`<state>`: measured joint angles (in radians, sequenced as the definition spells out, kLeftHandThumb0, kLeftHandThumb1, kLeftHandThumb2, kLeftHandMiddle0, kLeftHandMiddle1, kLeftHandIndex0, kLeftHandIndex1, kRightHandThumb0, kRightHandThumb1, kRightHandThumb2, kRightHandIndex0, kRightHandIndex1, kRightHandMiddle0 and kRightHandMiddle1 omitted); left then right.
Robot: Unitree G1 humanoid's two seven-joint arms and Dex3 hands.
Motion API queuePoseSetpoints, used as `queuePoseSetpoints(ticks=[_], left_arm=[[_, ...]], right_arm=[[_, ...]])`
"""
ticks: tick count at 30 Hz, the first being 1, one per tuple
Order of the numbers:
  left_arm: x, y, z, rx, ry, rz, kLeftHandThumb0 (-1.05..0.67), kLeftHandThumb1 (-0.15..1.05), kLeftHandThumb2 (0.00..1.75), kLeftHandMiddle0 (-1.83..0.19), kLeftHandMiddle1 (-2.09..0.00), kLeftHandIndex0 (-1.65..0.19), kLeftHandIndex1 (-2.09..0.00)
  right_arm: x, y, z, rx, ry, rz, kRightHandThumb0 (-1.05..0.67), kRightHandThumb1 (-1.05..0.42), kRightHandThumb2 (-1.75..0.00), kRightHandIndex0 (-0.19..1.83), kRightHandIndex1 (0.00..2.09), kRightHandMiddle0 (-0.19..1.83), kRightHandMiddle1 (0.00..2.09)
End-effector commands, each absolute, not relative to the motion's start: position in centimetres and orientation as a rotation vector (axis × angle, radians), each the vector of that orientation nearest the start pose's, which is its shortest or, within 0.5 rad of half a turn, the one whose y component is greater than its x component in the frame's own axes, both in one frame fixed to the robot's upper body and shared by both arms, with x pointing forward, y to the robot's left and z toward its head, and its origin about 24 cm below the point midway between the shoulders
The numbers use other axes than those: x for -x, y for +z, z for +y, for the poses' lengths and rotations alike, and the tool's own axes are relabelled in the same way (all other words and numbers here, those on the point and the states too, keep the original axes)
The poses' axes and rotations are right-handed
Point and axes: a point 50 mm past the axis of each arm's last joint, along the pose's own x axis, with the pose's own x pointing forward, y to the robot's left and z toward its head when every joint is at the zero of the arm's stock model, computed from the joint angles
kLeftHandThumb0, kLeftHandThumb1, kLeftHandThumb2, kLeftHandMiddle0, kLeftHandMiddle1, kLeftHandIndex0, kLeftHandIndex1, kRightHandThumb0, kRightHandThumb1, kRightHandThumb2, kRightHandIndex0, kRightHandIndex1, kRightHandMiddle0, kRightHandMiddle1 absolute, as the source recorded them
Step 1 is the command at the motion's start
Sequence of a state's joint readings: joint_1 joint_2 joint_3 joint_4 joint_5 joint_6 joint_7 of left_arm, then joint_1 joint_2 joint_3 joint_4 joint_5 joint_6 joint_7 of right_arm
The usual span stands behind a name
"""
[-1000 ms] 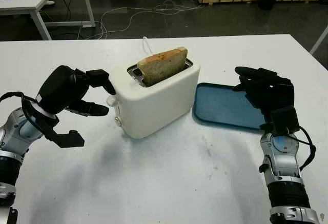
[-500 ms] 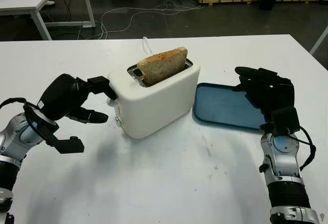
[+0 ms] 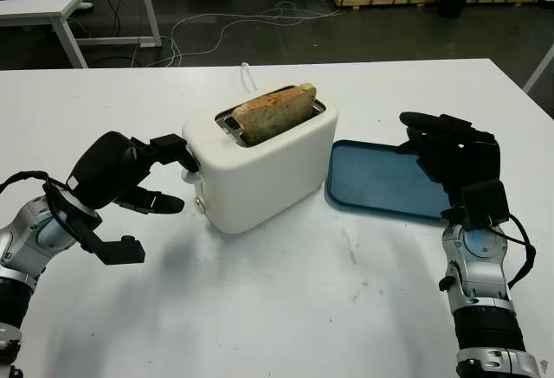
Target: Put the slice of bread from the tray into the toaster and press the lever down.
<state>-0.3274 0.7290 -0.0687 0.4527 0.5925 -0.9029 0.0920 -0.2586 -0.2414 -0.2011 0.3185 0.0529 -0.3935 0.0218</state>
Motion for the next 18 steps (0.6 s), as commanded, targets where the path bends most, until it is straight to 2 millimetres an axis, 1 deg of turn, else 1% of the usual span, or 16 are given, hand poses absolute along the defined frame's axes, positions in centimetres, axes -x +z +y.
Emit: queuePoseSetpoints(ticks=[1,3,5,7,11,15,18], left_arm=[[-27.8,10.7,23.2,-1.231,-0.48,-0.593,-1.05,0.92,0.64,-1.26,-1.75,-0.52,-1.15],[-28.0,9.9,23.3,-1.224,-0.491,-0.547,-1.05,0.92,0.61,-1.25,-1.75,-0.56,-1.11],[-28.1,8.5,23.4,-1.213,-0.509,-0.472,-1.05,0.92,0.55,-1.25,-1.74,-0.62,-1.06],[-28.1,6.7,23.4,-1.198,-0.52,-0.387,-1.05,0.92,0.46,-1.3,-1.63,-0.75,-0.92],[-27.9,3.9,23.4,-1.194,-0.512,-0.285,-1.05,0.92,0.38,-1.37,-1.53,-0.9,-0.74],[-27.5,1.9,23.5,-1.204,-0.493,-0.233,-1.05,0.92,0.39,-1.39,-1.49,-0.92,-0.72],[-27.2,1.0,23.6,-1.198,-0.488,-0.204,-1.05,0.92,0.35,-1.42,-1.41,-0.94,-0.7]], right_arm=[[-29.4,9.5,-23.1,0.162,-0.139,-0.375,-0.43,-0.92,-0.21,0.9,1.09,1.17,0.18],[-29.3,9.5,-23.2,0.167,-0.144,-0.374,-0.42,-0.92,-0.21,0.9,1.08,1.16,0.18],[-29.3,9.5,-23.3,0.167,-0.151,-0.372,-0.41,-0.92,-0.21,0.91,1.08,1.16,0.19],[-29.3,9.5,-23.5,0.166,-0.156,-0.371,-0.39,-0.92,-0.21,0.89,1.17,1.16,0.2],[-29.2,9.7,-23.8,0.158,-0.164,-0.38,-0.38,-0.92,-0.22,0.88,1.25,1.15,0.21],[-29.2,10.1,-24.3,0.165,-0.185,-0.391,-0.37,-0.92,-0.22,0.86,1.25,1.13,0.2],[-29.3,10.4,-24.4,0.174,-0.186,-0.4,-0.34,-0.92,-0.22,0.85,1.24,1.14,0.19]])
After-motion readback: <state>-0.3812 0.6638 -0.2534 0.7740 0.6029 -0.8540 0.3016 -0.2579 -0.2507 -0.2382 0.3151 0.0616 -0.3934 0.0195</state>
